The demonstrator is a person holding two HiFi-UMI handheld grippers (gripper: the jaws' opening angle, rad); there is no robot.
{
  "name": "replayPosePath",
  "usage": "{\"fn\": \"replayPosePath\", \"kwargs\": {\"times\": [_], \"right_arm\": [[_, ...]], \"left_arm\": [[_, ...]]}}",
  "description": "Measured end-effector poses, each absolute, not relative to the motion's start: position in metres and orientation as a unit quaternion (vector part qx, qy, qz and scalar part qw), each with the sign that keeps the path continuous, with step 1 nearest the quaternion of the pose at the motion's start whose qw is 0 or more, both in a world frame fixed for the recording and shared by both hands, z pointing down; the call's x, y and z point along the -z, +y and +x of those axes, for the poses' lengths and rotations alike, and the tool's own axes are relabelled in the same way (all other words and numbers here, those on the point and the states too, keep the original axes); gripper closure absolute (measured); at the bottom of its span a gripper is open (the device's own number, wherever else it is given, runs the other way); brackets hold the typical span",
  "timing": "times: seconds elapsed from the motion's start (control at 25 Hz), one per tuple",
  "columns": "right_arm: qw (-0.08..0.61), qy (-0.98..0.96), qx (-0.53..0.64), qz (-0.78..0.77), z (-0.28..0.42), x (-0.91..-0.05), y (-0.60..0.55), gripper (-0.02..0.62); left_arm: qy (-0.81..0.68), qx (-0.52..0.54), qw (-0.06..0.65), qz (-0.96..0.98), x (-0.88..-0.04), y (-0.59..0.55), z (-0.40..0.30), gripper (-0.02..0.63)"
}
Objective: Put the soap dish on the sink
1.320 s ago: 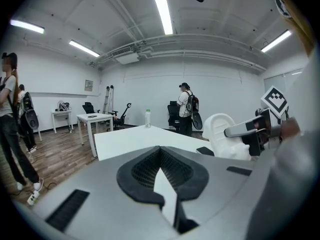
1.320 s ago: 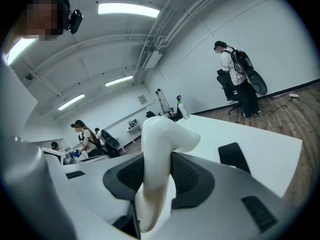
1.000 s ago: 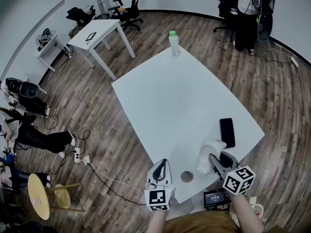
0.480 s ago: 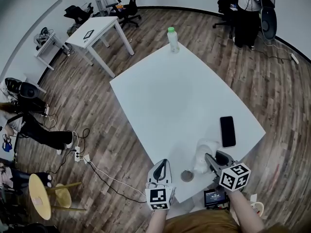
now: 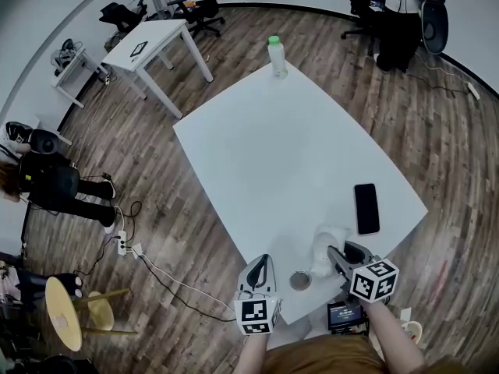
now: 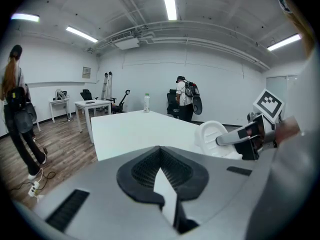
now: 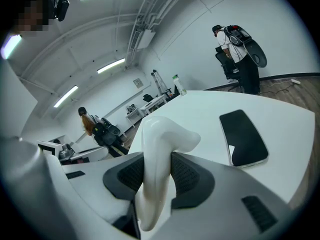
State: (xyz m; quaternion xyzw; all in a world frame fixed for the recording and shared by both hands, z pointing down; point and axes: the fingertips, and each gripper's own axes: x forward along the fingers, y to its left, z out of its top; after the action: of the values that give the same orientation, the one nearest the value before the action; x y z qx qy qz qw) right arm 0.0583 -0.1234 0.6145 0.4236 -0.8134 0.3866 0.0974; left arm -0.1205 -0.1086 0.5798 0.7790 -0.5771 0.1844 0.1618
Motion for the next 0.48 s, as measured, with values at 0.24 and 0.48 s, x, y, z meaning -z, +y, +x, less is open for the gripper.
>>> {"fn": "replayPosePath", "kwargs": {"times": [0.24, 0.48], "right_arm": [[0.113, -0.811, -0.393, 0.418, 0.054, -0.629, -0.123, 0.454], [0.126, -0.809, -0.402, 0.411, 0.052, -0.643, -0.124, 0.454]], "left_arm": [[-0.576, -0.192, 0.167, 0.777, -0.59, -0.107, -0.121, 0.598], [-0.581, -0.193, 0.171, 0.772, -0.593, -0.111, -0.125, 0.598]]}}
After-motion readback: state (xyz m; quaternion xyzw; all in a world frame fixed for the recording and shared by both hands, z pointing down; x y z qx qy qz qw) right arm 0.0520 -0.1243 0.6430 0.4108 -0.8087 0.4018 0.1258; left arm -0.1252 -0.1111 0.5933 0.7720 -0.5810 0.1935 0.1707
